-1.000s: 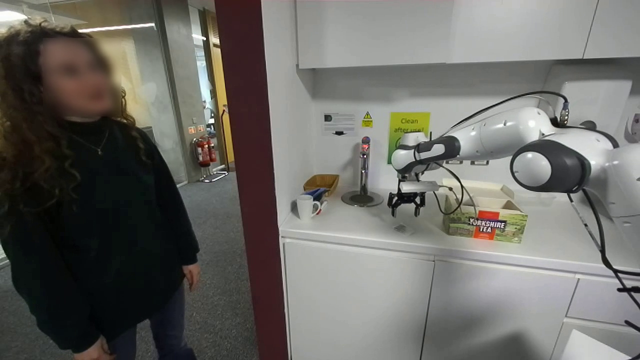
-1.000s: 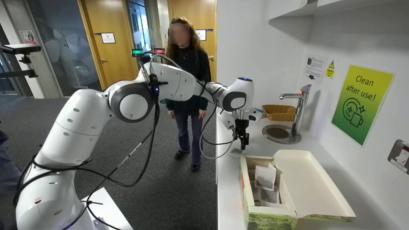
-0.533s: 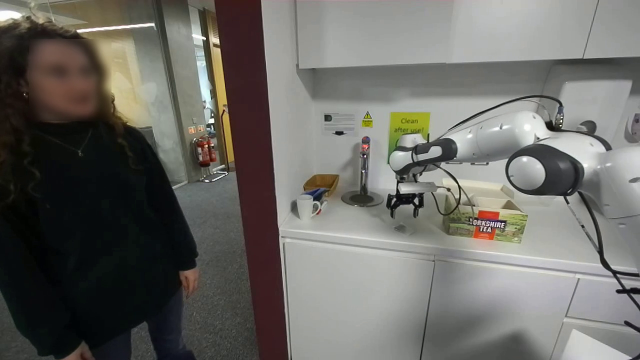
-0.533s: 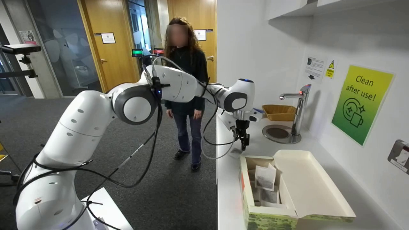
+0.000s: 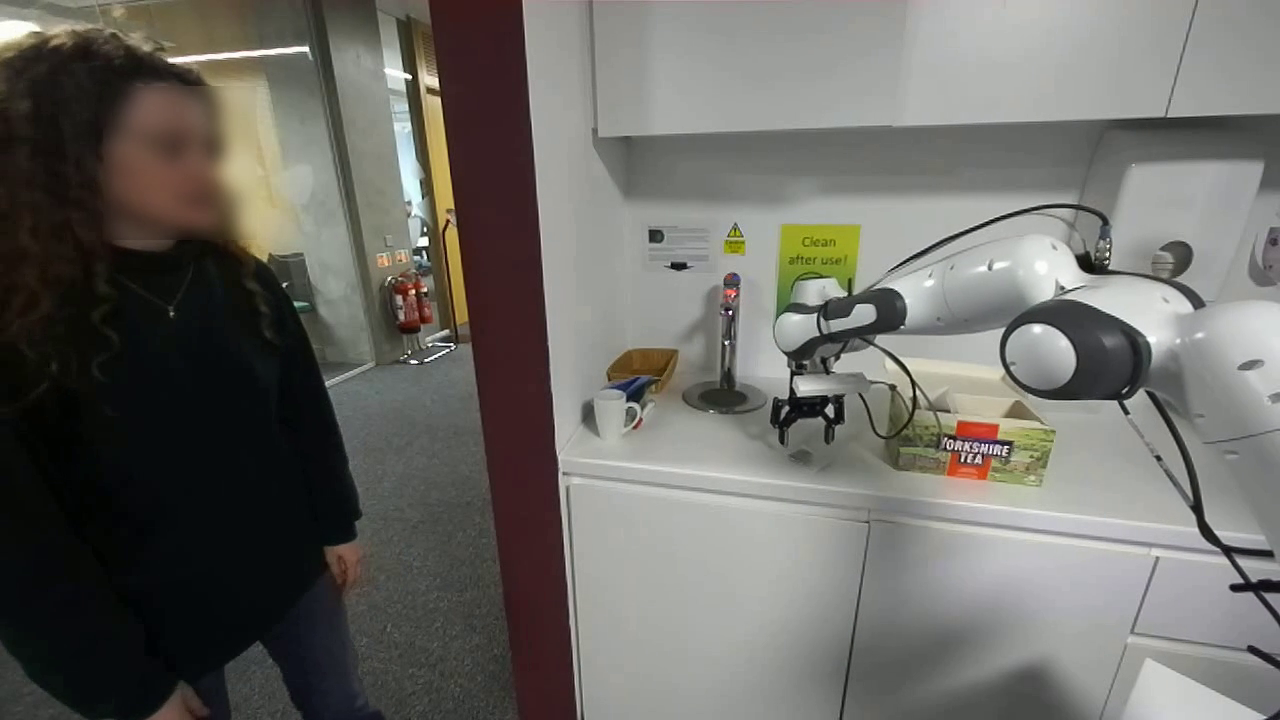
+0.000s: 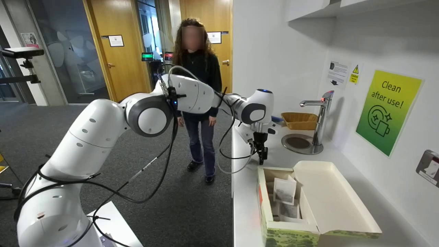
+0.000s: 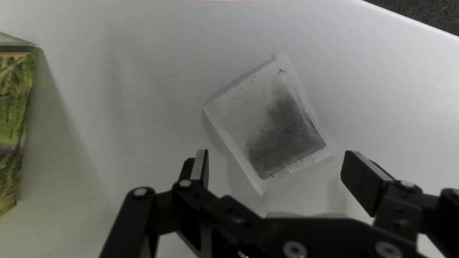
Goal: Put the tea bags in the box.
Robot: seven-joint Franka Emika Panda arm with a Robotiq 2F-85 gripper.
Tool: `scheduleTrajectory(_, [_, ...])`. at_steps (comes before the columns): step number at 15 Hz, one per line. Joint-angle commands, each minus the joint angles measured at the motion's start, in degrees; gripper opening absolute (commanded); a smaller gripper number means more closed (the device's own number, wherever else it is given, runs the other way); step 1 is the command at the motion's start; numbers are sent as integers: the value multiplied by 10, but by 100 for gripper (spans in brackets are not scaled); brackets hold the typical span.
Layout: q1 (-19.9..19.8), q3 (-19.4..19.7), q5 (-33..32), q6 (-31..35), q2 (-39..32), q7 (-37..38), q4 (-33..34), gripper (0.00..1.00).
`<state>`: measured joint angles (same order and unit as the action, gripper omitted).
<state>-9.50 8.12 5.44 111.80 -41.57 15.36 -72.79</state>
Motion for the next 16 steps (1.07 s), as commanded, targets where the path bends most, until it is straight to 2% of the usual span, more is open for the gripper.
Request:
scheduleTrajectory(1, [6,2,-9,-25,-9,10,25,100])
scheduleTrajectory(16, [8,6,-8,-38,-22,11,31,100])
